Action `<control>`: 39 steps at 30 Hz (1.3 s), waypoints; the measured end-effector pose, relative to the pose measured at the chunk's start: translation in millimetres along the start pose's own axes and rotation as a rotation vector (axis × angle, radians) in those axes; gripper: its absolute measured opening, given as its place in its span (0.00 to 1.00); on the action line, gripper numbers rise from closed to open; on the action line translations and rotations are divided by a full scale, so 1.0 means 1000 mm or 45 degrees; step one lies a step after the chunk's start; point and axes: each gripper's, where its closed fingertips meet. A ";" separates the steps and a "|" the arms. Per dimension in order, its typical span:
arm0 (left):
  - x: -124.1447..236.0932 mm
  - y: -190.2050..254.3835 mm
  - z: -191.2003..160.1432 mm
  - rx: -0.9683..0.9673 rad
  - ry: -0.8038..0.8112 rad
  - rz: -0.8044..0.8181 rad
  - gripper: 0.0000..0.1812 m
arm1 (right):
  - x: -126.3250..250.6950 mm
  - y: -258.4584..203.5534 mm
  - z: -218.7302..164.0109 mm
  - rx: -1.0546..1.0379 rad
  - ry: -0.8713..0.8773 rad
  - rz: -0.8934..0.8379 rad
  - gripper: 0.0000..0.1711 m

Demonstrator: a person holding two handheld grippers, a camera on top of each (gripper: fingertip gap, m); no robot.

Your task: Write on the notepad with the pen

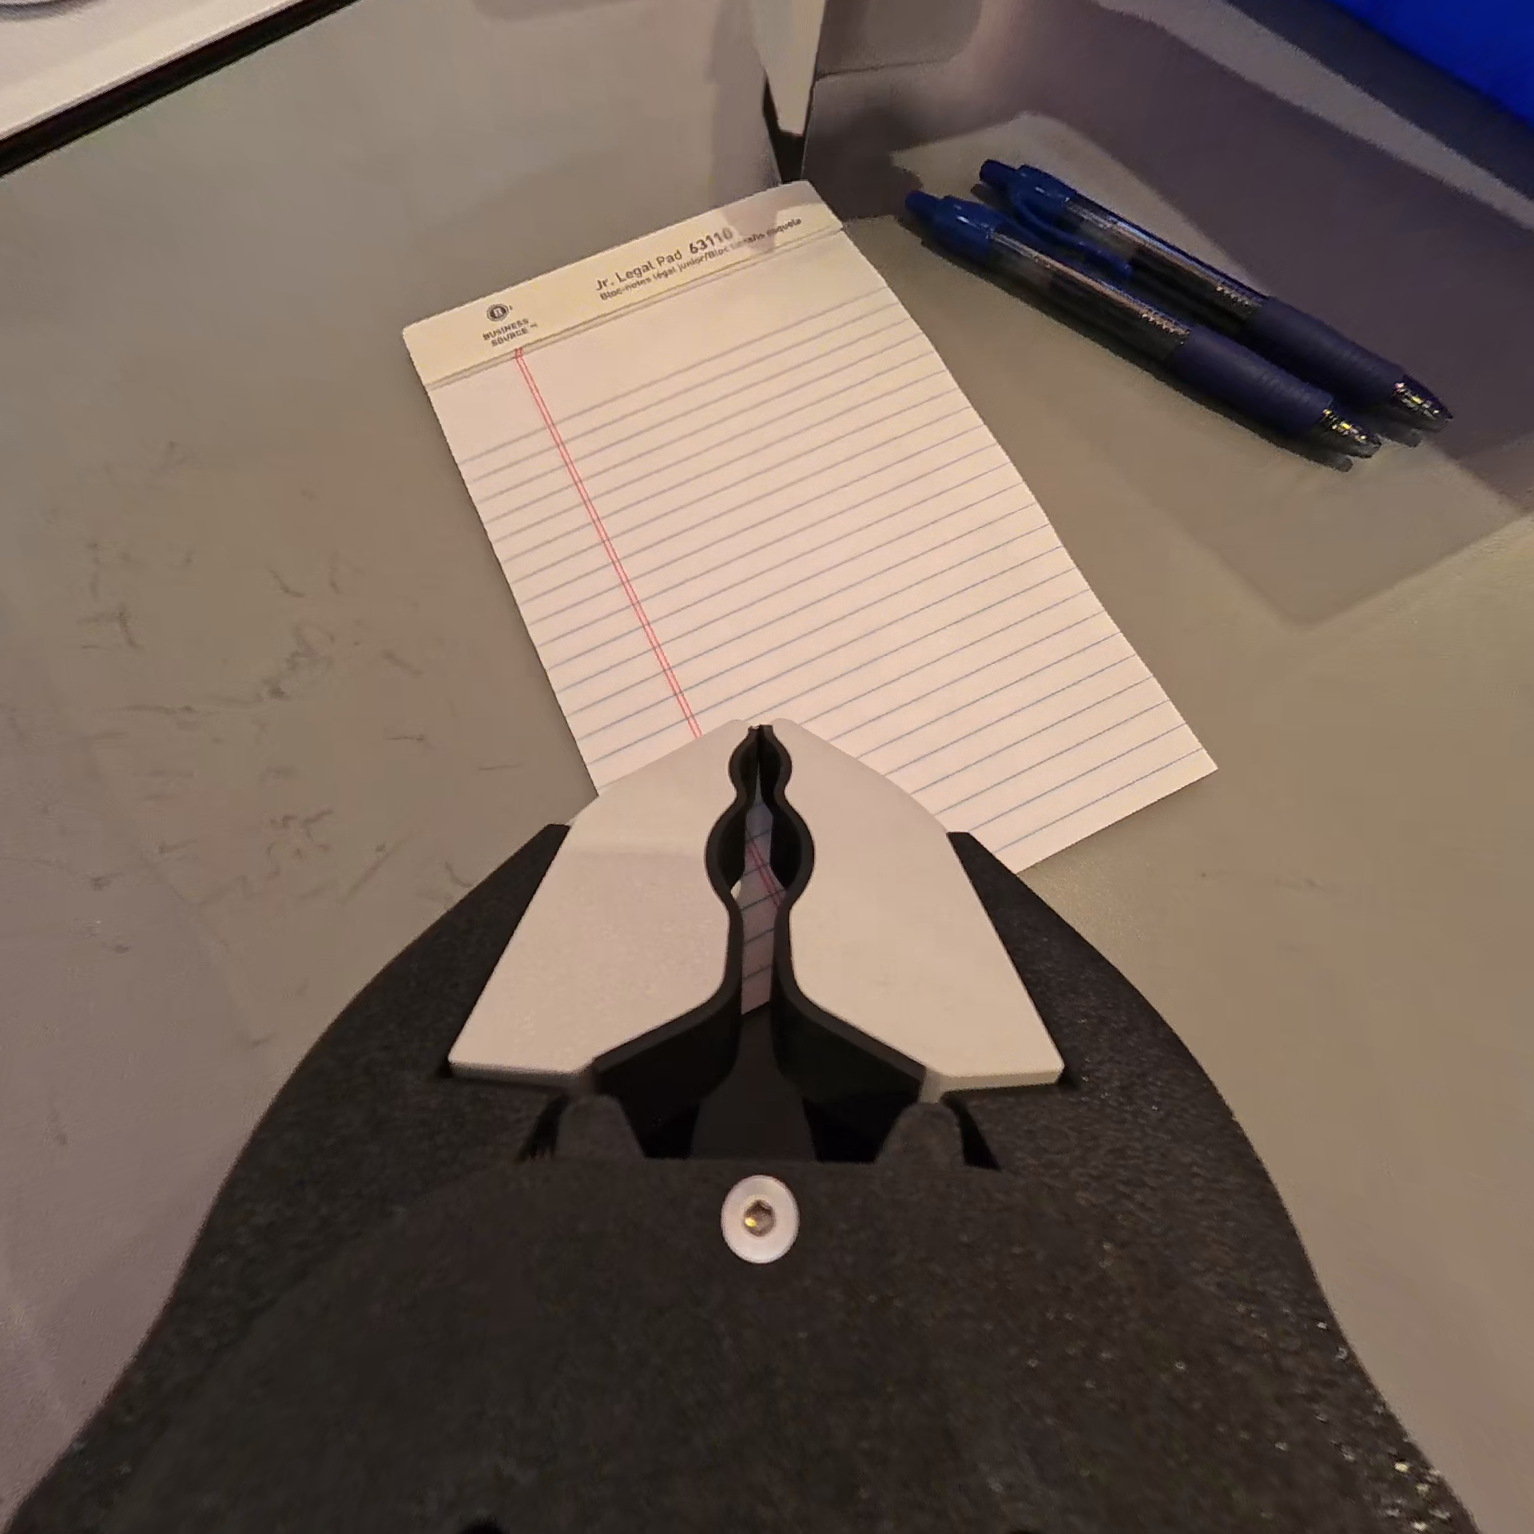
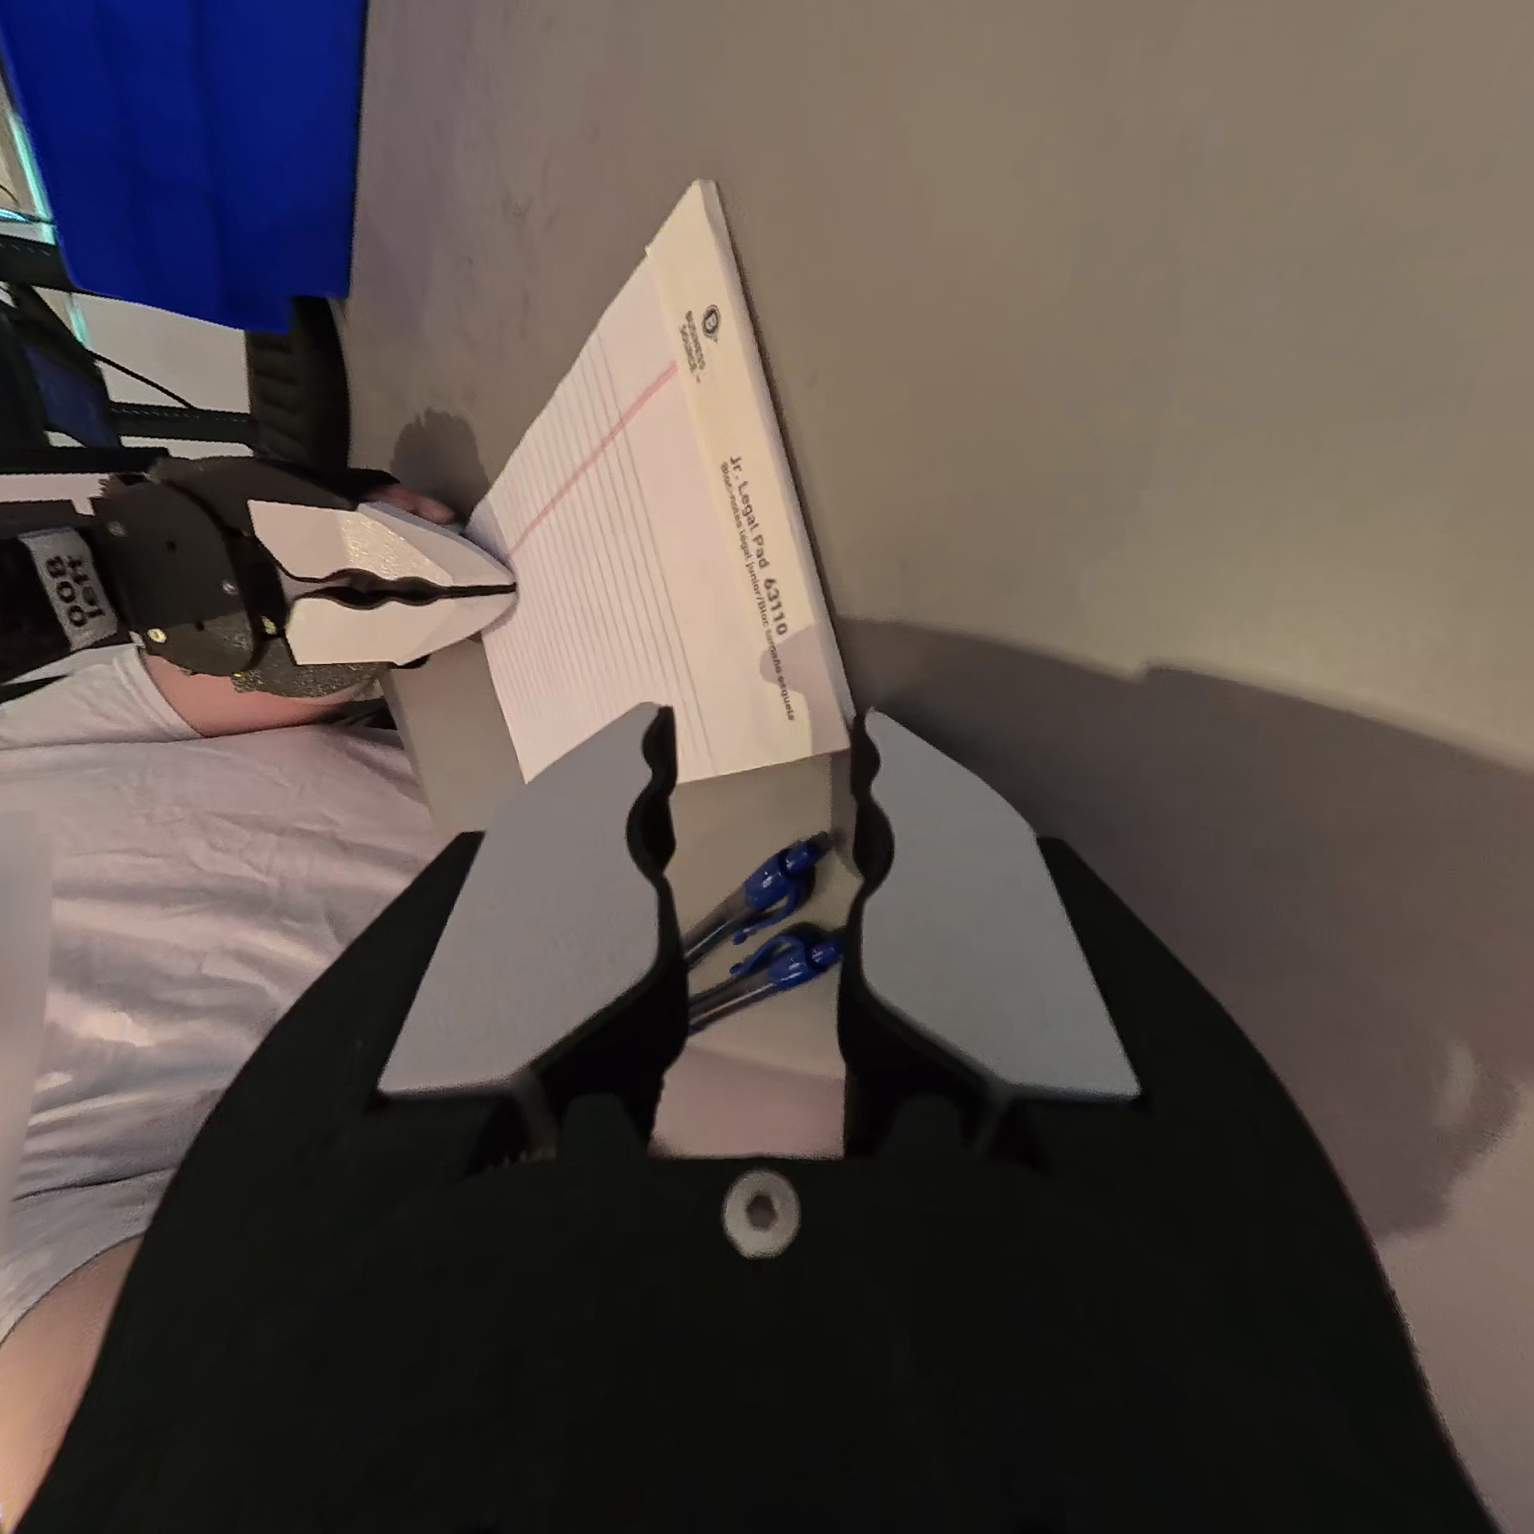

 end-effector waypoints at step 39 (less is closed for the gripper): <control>0.000 0.001 0.000 -0.006 0.001 -0.015 0.00 | 0.009 -0.015 -0.010 -0.239 0.176 0.238 0.32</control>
Point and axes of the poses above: each gripper's, where its closed fingertips meet, x back along the fingers, z out of its top, y = z × x across the jaws, and after that the axes turned 5 degrees about y, right-handed
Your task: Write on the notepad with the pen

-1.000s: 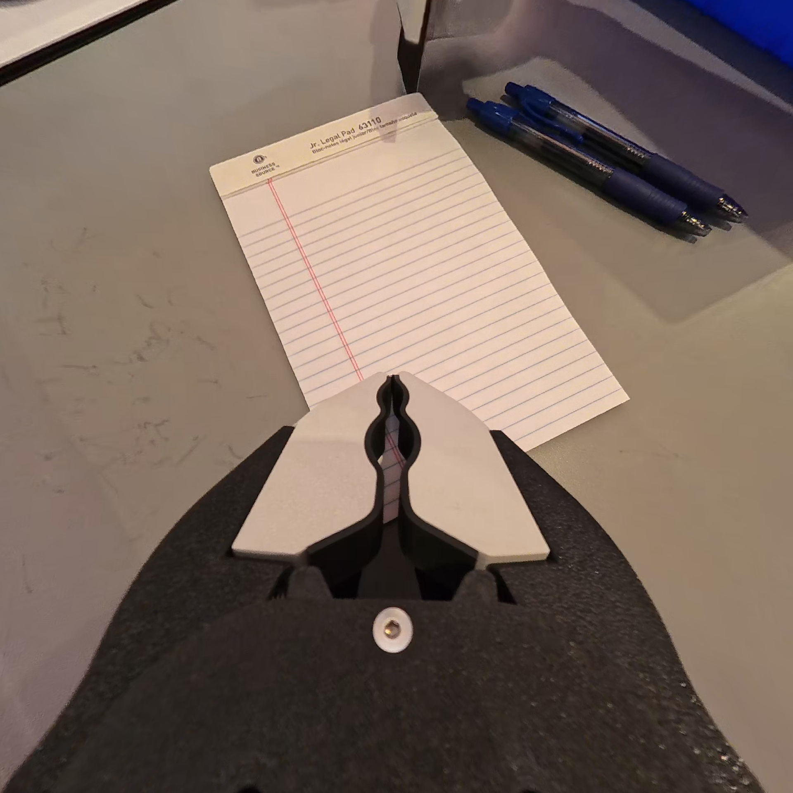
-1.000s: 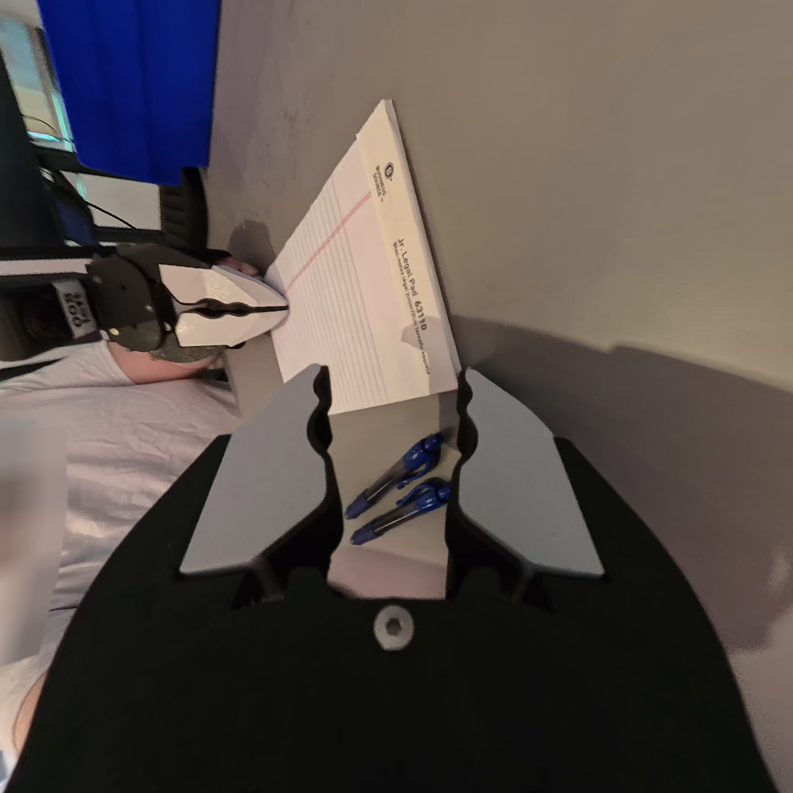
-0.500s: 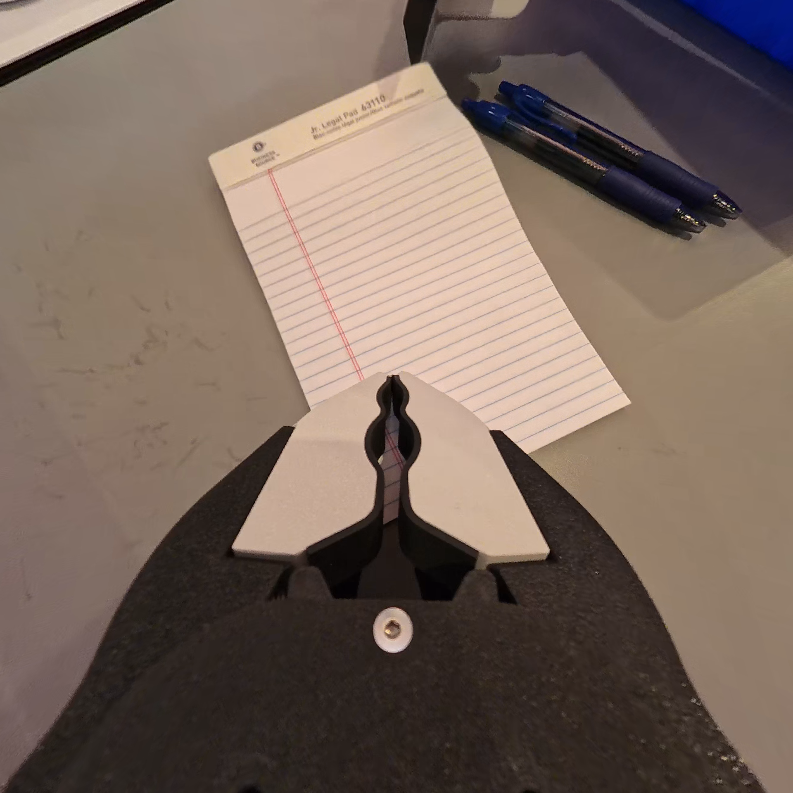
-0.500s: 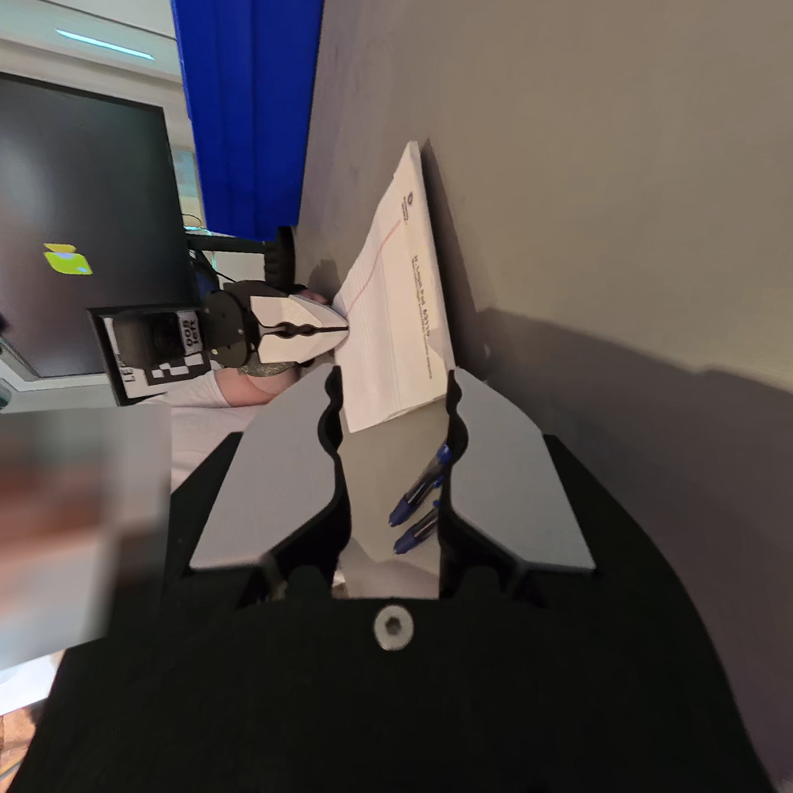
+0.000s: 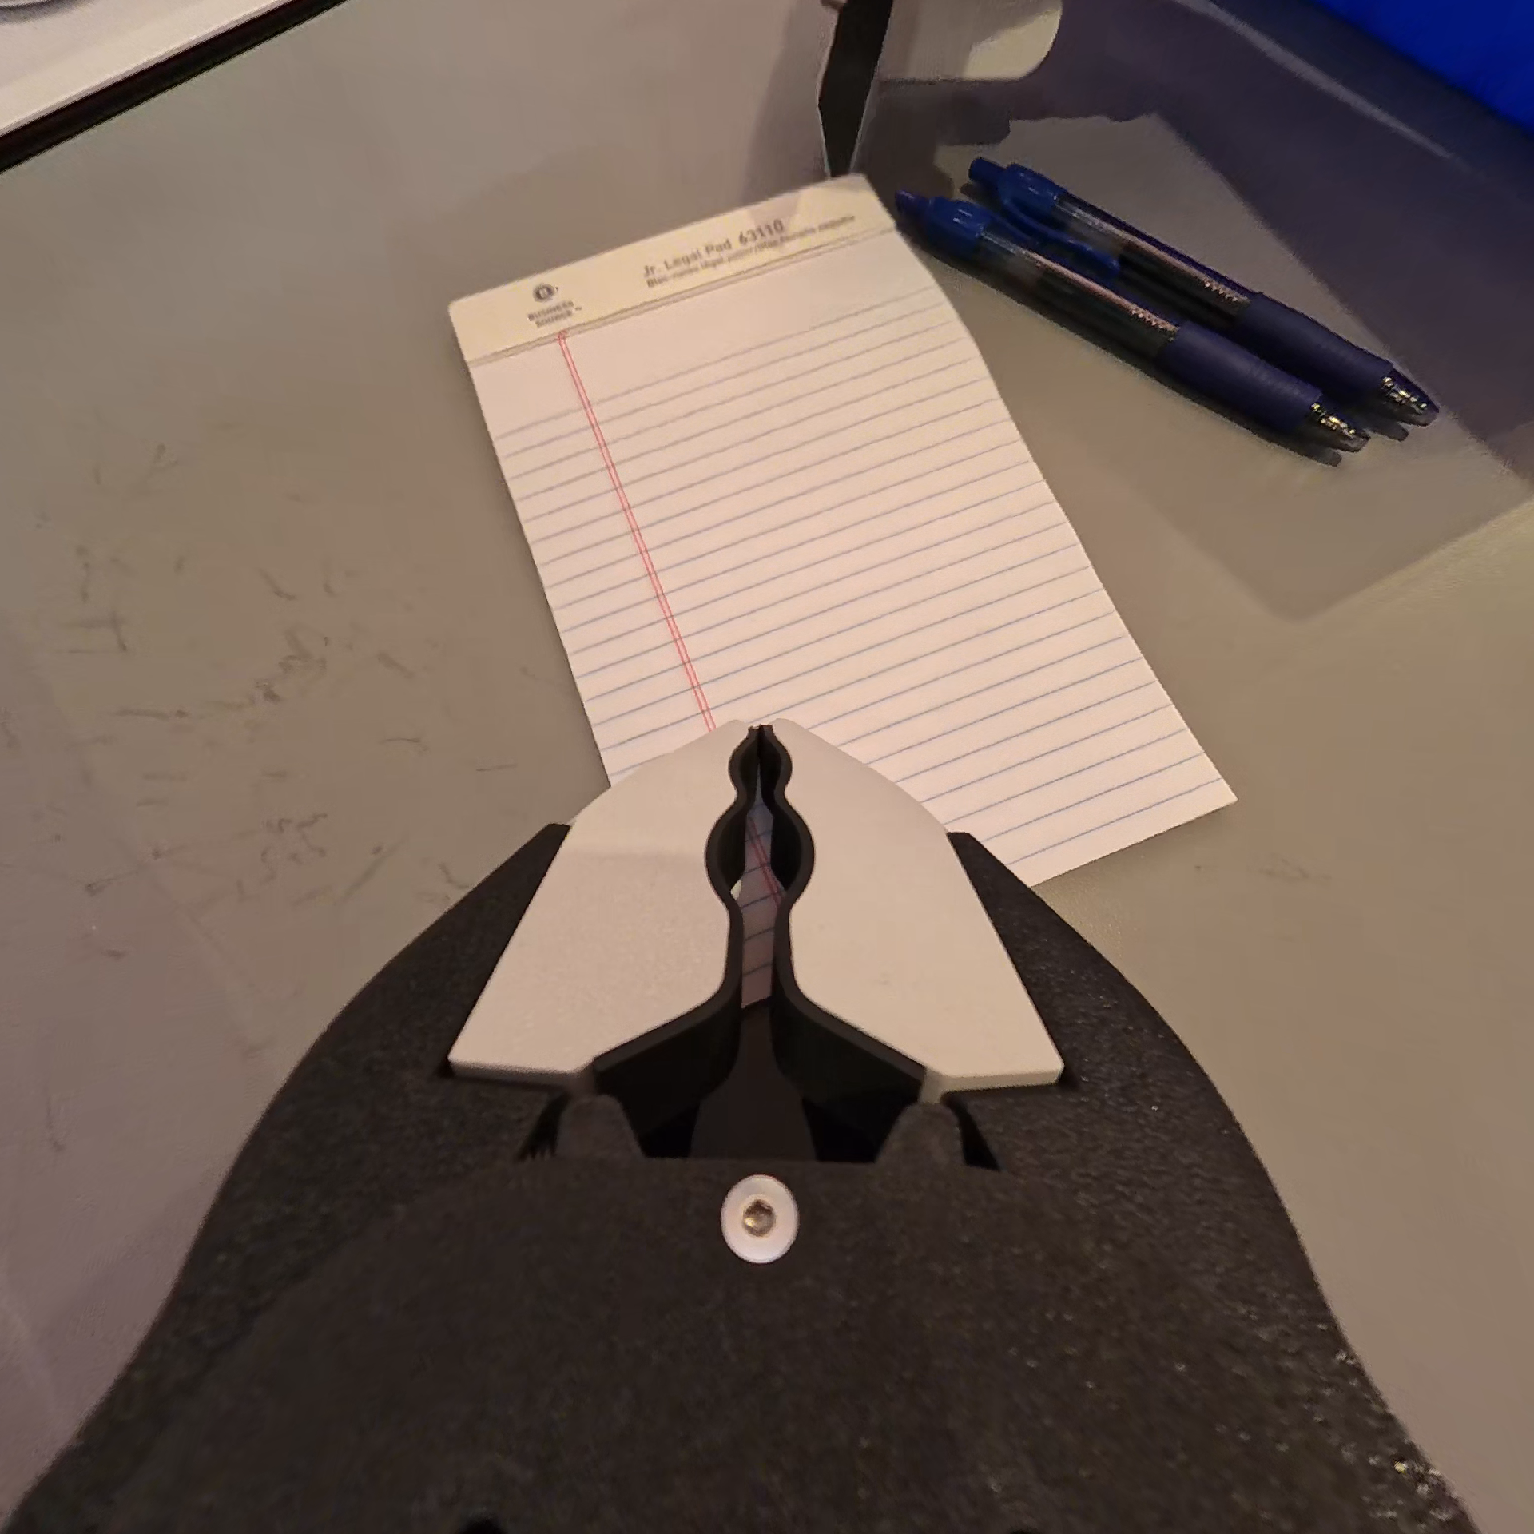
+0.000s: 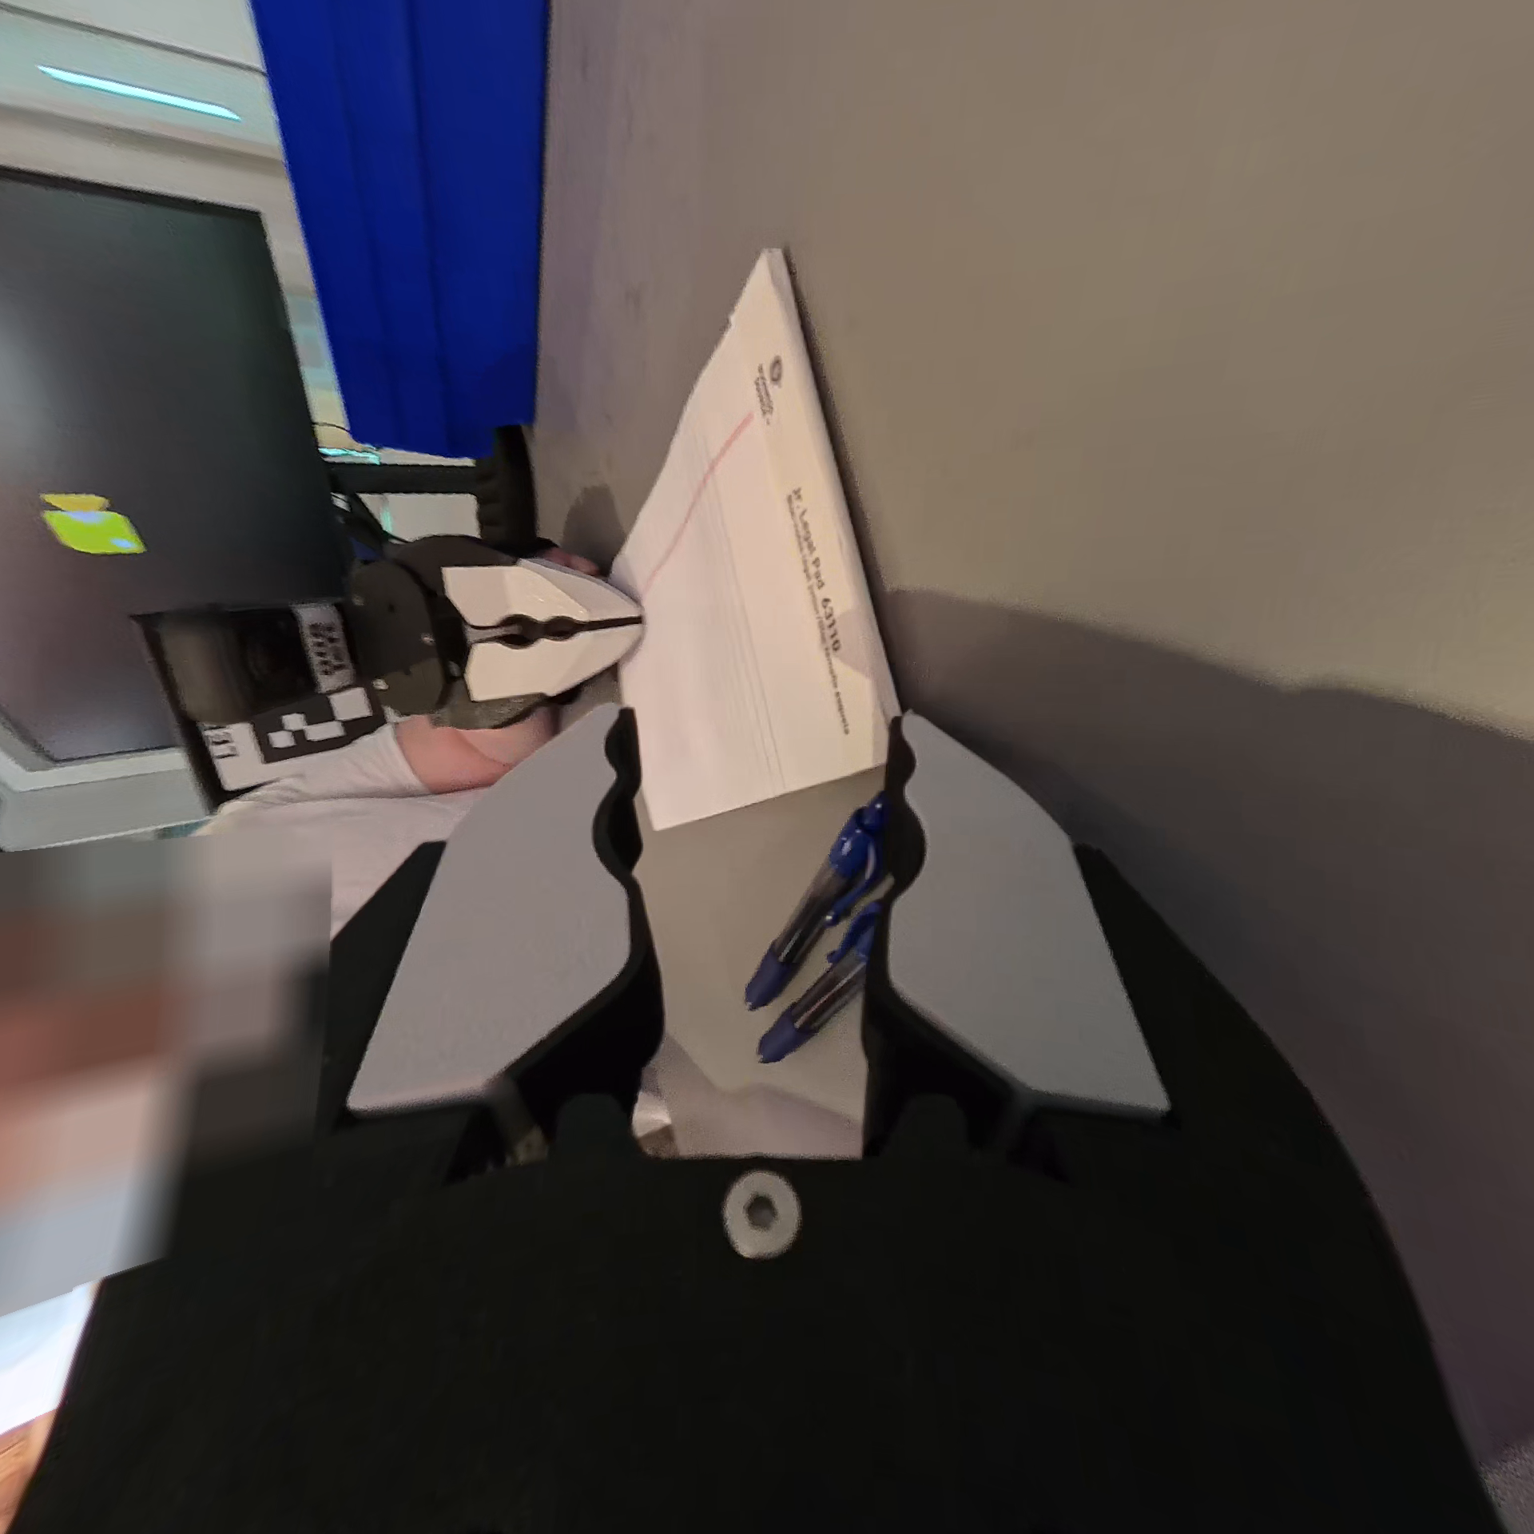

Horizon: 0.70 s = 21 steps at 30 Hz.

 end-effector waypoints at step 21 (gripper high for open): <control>0.005 0.003 -0.004 0.008 -0.007 0.003 0.00 | -0.014 0.006 -0.014 -0.073 -0.056 -0.051 0.19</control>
Point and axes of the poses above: each gripper's, where its closed fingertips meet, x back along the fingers, z out of its top, y = z × x across the jaws, and after that the axes turned 5 degrees about y, right-handed
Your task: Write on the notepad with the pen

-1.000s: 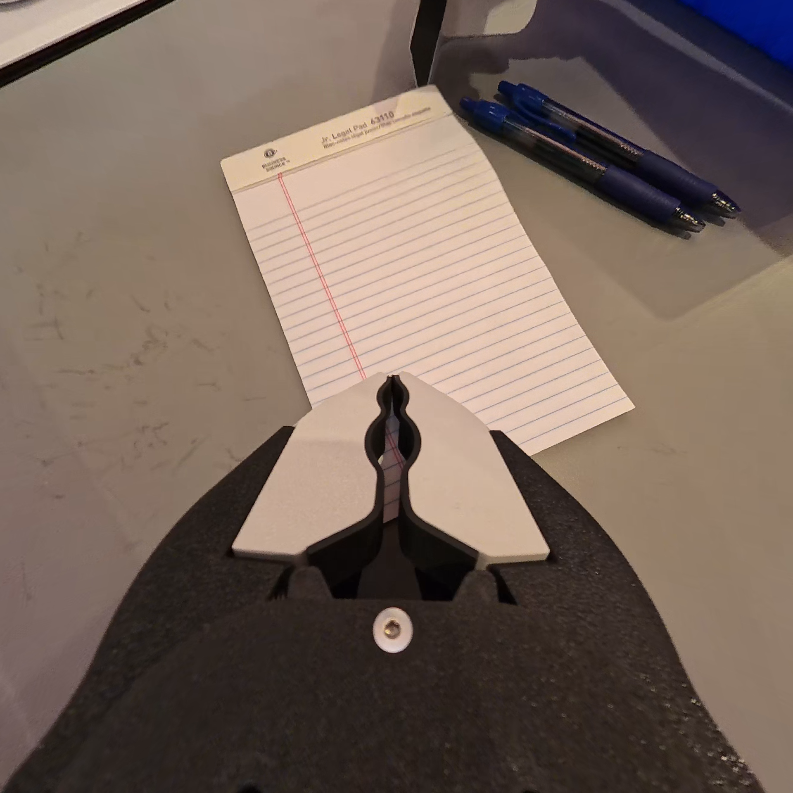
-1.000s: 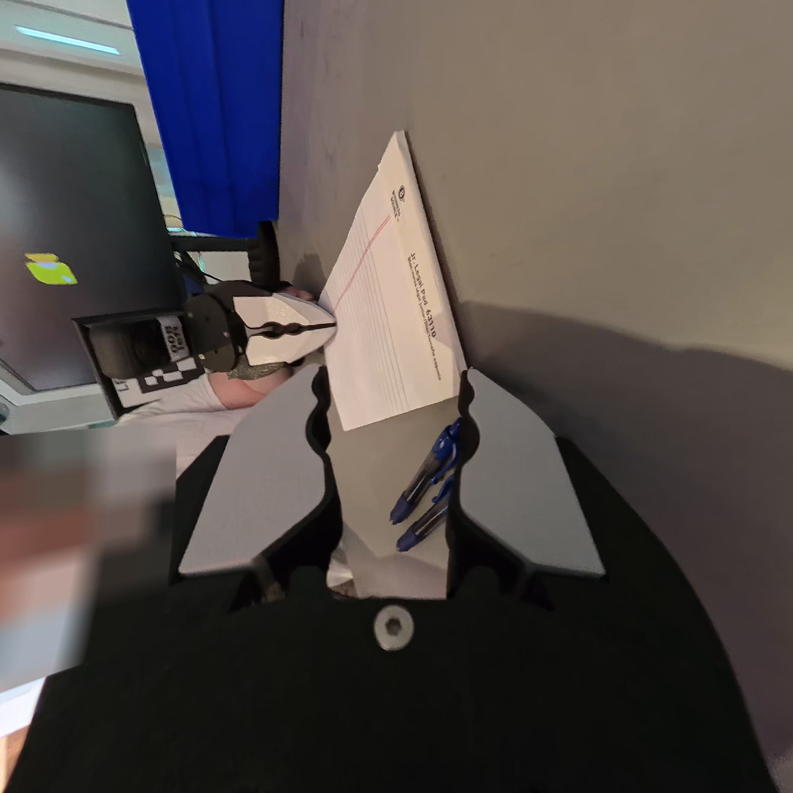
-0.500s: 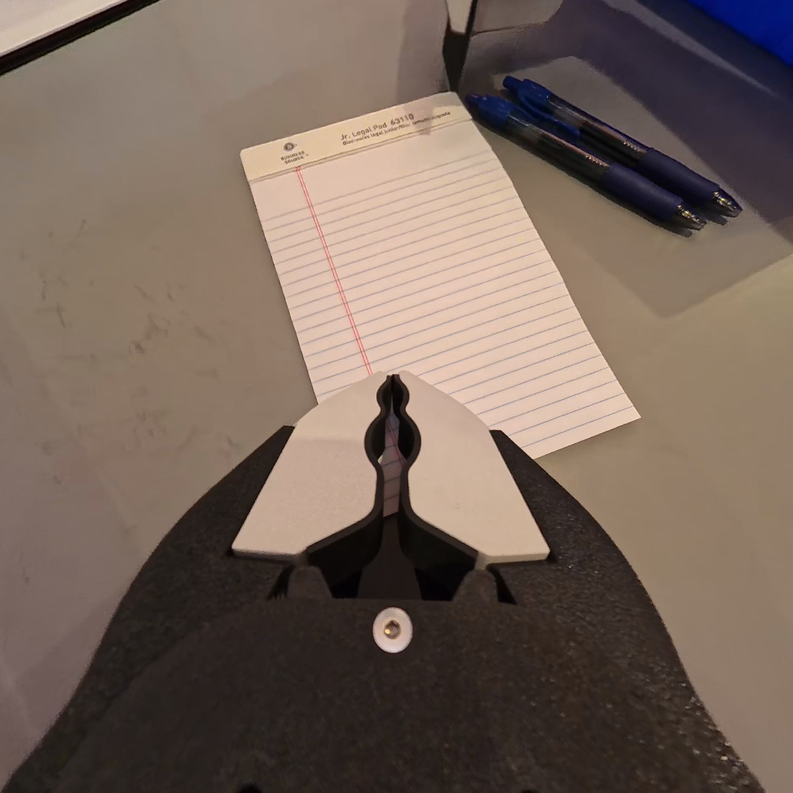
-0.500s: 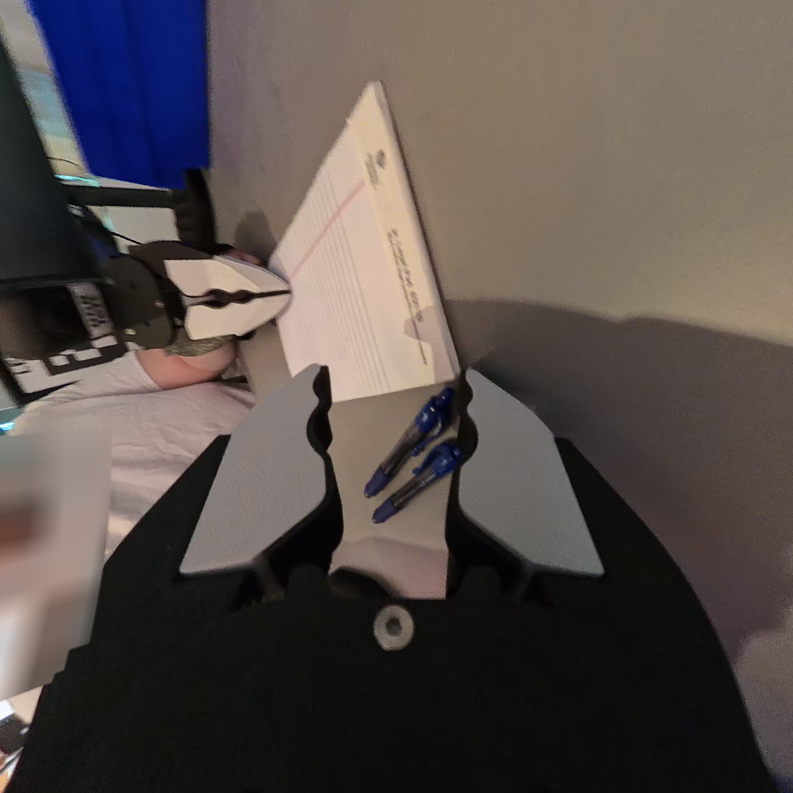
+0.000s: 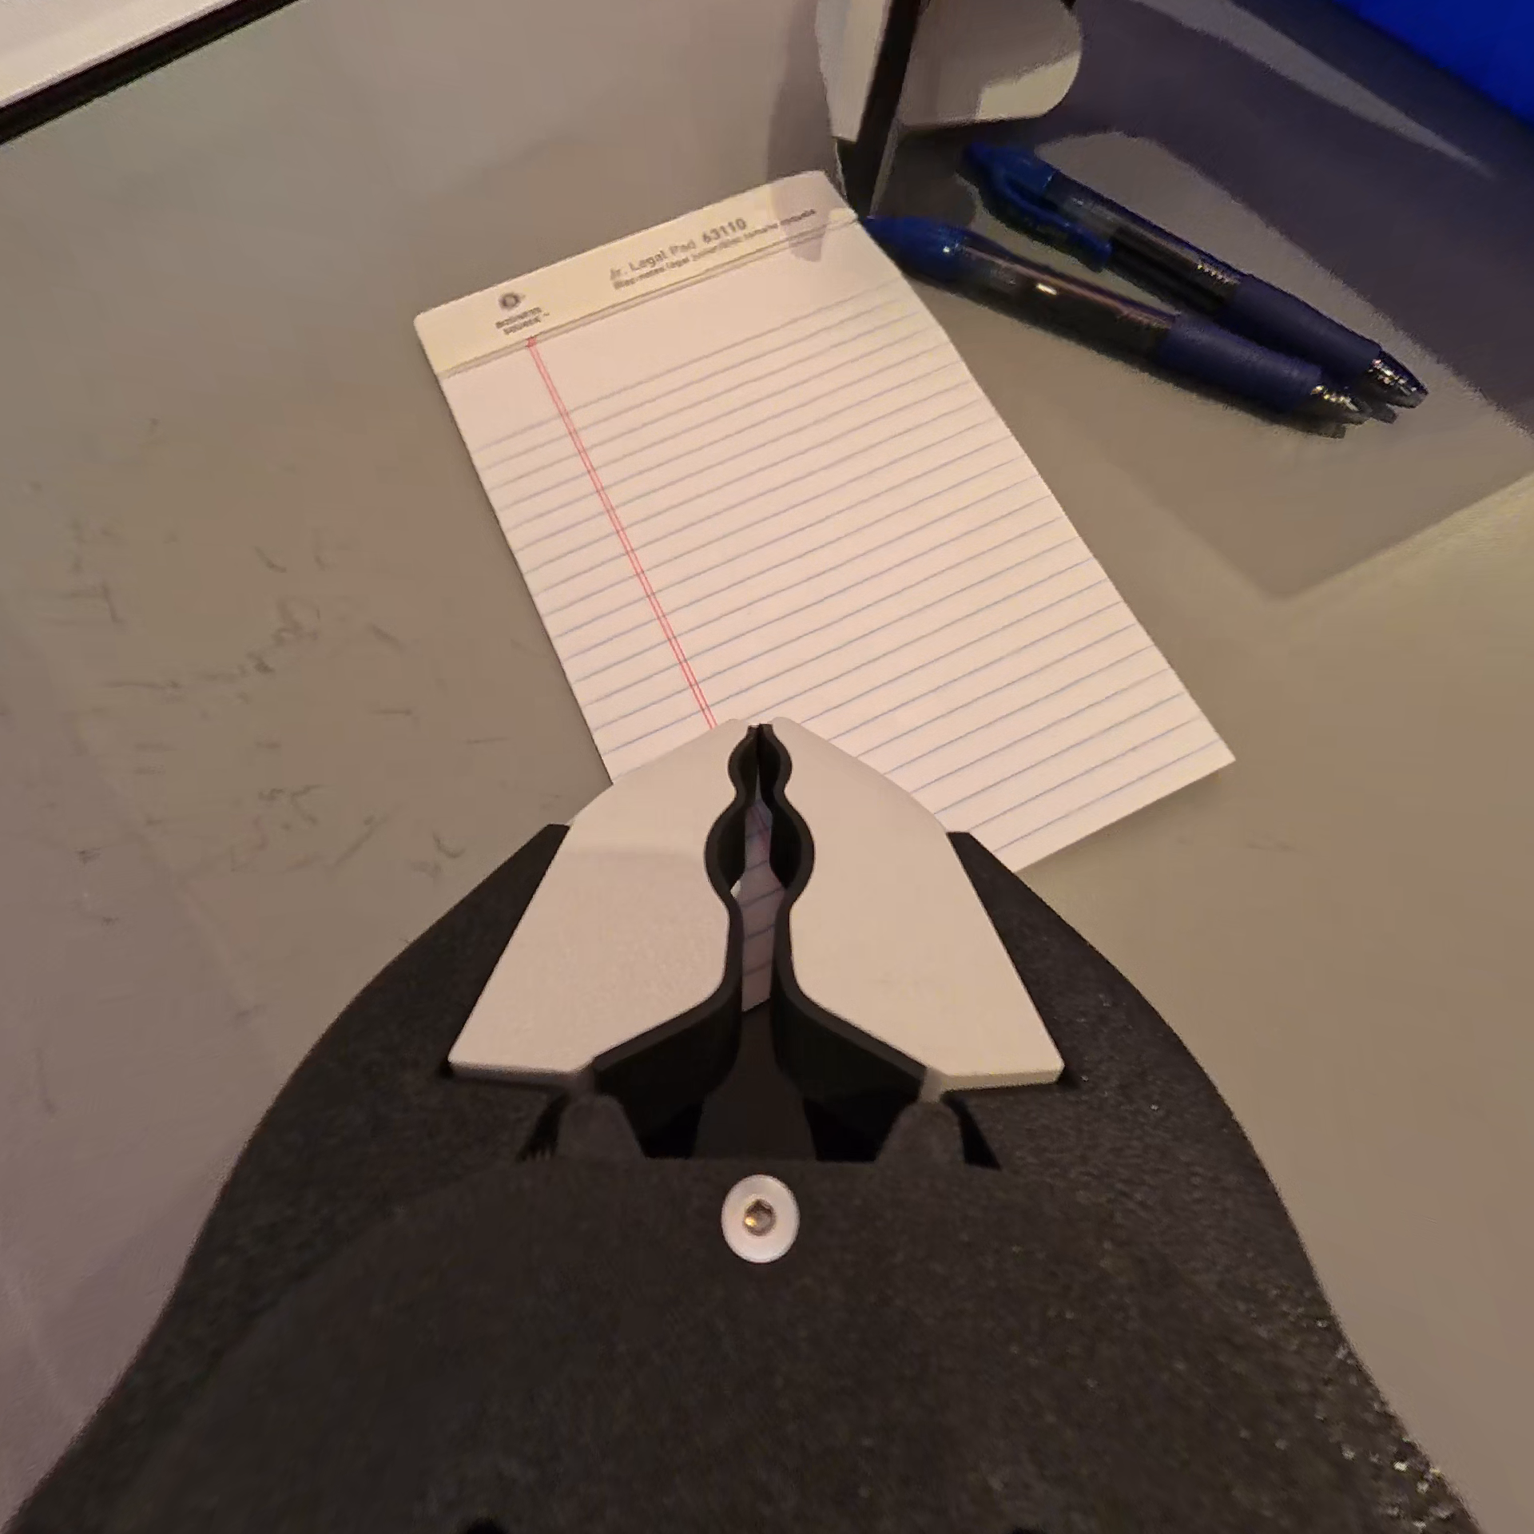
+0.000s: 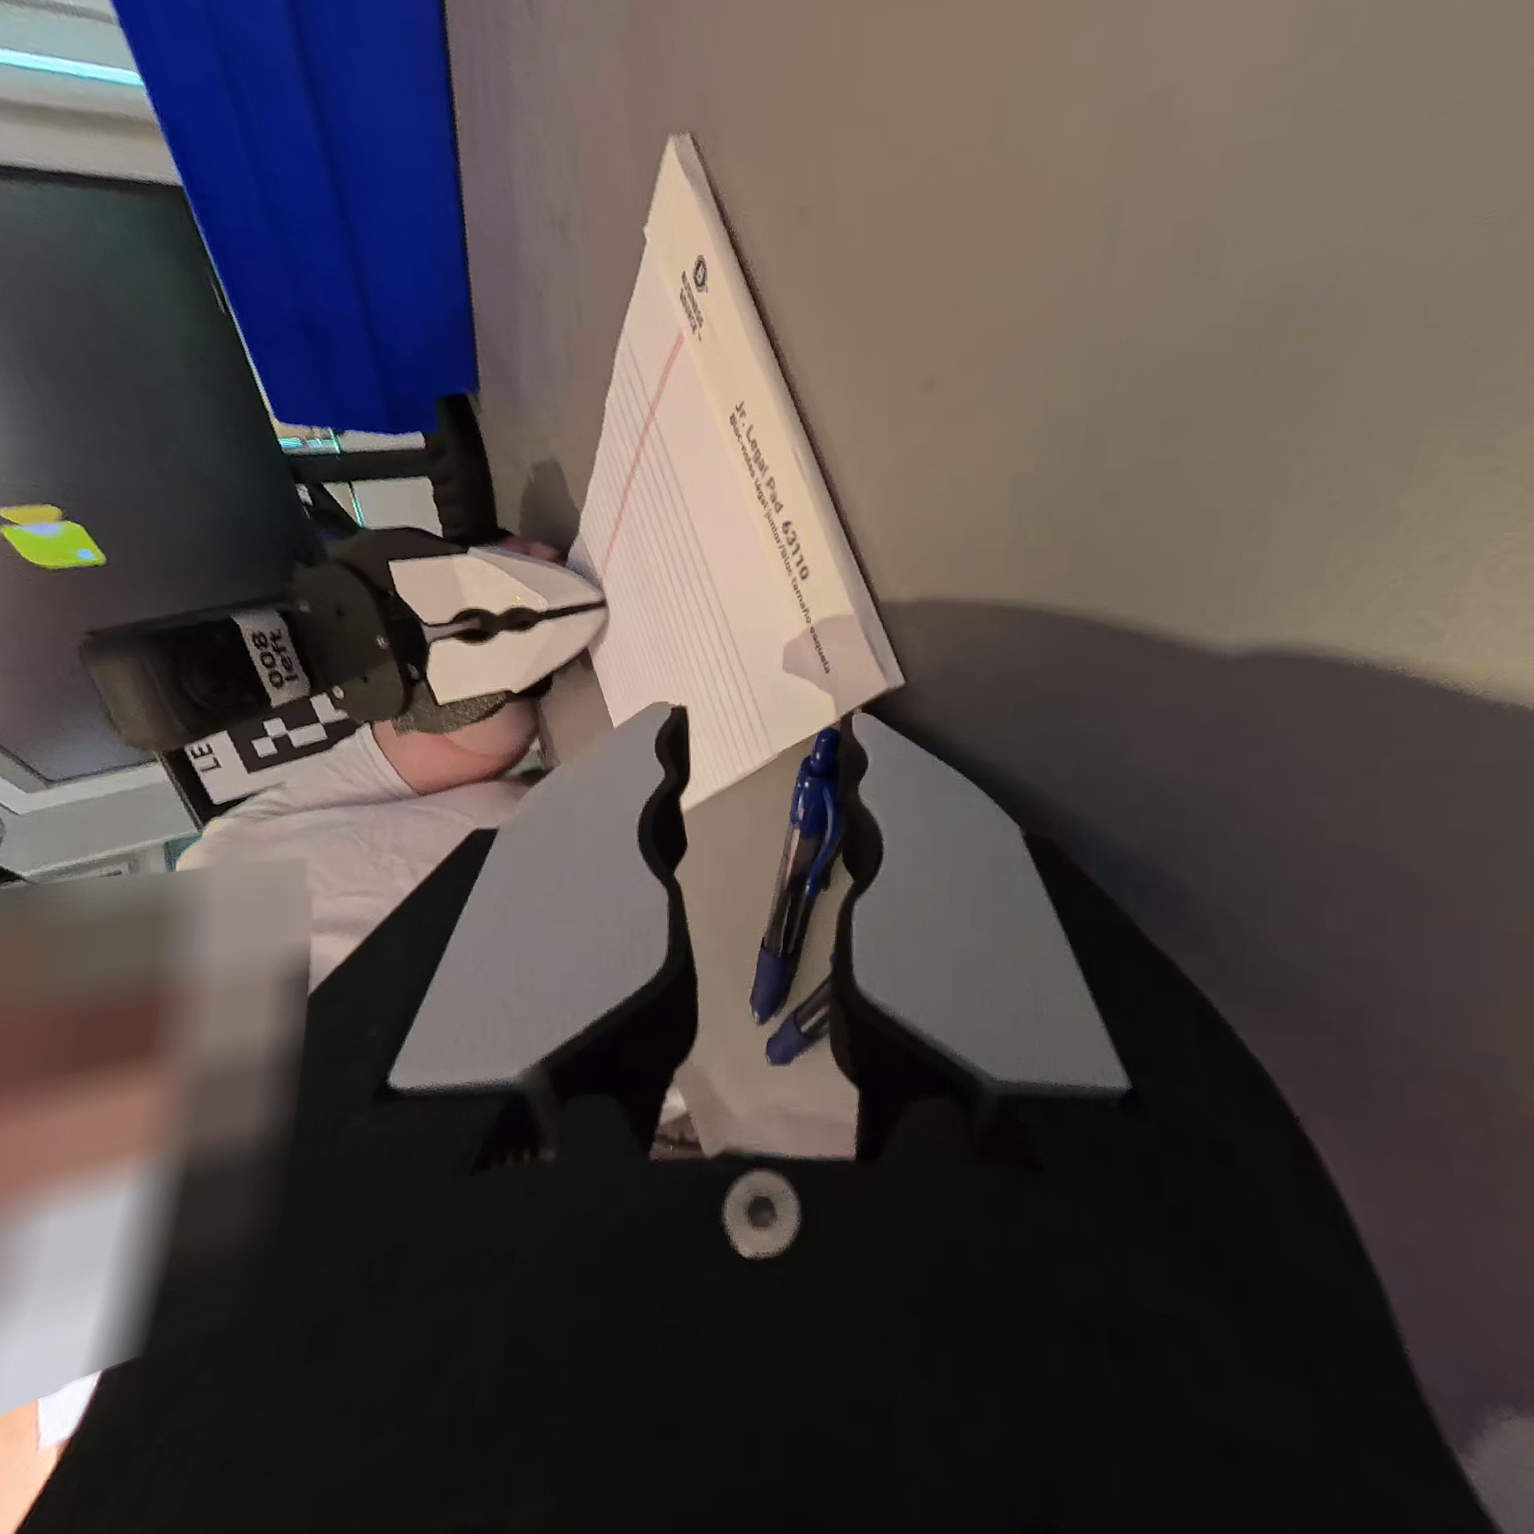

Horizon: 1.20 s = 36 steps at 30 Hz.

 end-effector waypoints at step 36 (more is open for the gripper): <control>-0.048 -0.077 0.035 0.225 -0.052 0.167 0.00 | -0.020 -0.016 0.031 0.112 0.502 -0.320 0.38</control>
Point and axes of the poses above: each gripper's, where its closed fingertips meet, x back along the fingers, z out of its top, y = z × x across the jaws, and after that the axes turned 5 degrees about y, right-handed
